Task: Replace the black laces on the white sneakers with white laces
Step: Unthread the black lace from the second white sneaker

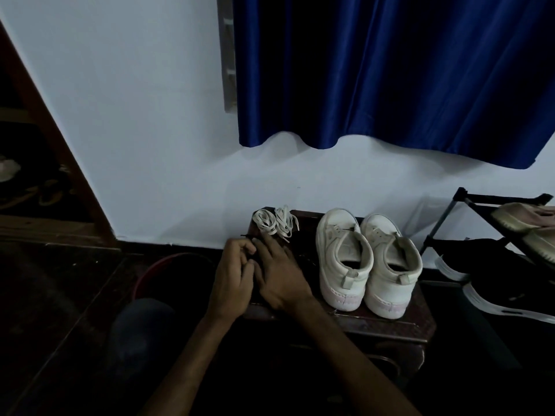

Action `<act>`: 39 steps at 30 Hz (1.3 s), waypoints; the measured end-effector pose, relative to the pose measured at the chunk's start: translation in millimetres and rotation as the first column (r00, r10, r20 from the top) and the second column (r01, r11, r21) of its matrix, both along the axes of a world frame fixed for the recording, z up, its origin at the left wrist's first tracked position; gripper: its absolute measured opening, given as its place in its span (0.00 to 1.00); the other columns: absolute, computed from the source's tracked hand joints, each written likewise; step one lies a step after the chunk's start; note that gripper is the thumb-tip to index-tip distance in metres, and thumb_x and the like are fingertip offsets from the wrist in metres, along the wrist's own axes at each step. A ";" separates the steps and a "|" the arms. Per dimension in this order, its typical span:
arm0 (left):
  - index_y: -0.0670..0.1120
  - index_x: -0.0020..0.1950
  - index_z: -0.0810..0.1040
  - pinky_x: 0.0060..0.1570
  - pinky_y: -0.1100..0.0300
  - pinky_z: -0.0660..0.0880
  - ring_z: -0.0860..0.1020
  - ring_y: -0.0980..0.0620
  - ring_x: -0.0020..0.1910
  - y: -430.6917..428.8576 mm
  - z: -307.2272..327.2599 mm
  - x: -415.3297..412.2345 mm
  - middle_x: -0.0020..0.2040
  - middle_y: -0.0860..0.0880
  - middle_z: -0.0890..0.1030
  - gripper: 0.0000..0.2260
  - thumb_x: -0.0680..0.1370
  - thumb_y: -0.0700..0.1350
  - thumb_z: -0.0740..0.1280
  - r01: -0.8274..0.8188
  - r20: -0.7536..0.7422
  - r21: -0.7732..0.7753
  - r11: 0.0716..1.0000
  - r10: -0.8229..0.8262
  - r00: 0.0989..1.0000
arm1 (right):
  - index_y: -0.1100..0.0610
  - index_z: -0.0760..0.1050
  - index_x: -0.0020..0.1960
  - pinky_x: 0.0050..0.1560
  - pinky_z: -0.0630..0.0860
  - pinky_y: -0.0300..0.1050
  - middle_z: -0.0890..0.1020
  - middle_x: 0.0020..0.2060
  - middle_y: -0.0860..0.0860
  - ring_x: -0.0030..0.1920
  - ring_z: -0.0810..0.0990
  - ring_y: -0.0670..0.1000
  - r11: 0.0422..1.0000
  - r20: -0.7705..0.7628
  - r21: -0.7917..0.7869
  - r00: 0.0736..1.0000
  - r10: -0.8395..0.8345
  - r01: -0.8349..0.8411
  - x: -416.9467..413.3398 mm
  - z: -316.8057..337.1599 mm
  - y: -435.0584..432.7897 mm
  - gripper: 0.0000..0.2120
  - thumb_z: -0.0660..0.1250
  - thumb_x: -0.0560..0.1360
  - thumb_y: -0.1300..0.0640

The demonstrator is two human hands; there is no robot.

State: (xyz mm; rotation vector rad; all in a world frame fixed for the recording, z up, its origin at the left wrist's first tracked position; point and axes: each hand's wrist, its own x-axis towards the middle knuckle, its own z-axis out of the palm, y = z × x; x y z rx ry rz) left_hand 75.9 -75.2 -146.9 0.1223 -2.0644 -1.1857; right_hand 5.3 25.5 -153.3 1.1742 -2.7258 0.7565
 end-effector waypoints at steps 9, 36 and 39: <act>0.43 0.51 0.75 0.48 0.71 0.68 0.74 0.63 0.46 -2.8 1.0 -19.4 0.48 0.50 0.77 0.05 0.79 0.39 0.60 -0.239 -0.127 0.292 0.926 0.285 0.950 | 0.60 0.73 0.54 0.46 0.73 0.55 0.78 0.51 0.58 0.51 0.75 0.61 0.999 -0.130 0.007 0.991 0.044 -0.043 3.4 1.2 0.2 0.11 0.56 0.82 0.53; 0.39 0.58 0.74 0.61 0.61 0.67 0.74 0.43 0.60 -48.7 47.1 -4.1 0.56 0.36 0.76 0.19 0.84 0.53 0.52 0.072 -0.050 0.986 0.150 -0.146 0.988 | 0.55 0.74 0.66 0.75 0.58 0.44 0.67 0.73 0.52 0.74 0.61 0.45 0.778 0.427 -0.623 0.868 0.253 0.079 24.9 31.8 -118.6 0.15 0.58 0.81 0.62; 0.49 0.62 0.75 0.54 0.63 0.72 0.77 0.51 0.60 -79.0 41.1 -15.7 0.54 0.50 0.78 0.15 0.84 0.54 0.54 0.029 -0.028 0.997 -0.068 0.008 1.000 | 0.60 0.78 0.63 0.72 0.65 0.44 0.73 0.69 0.52 0.69 0.68 0.43 0.723 0.628 -0.641 0.718 0.301 0.258 13.3 15.0 -155.1 0.14 0.57 0.83 0.59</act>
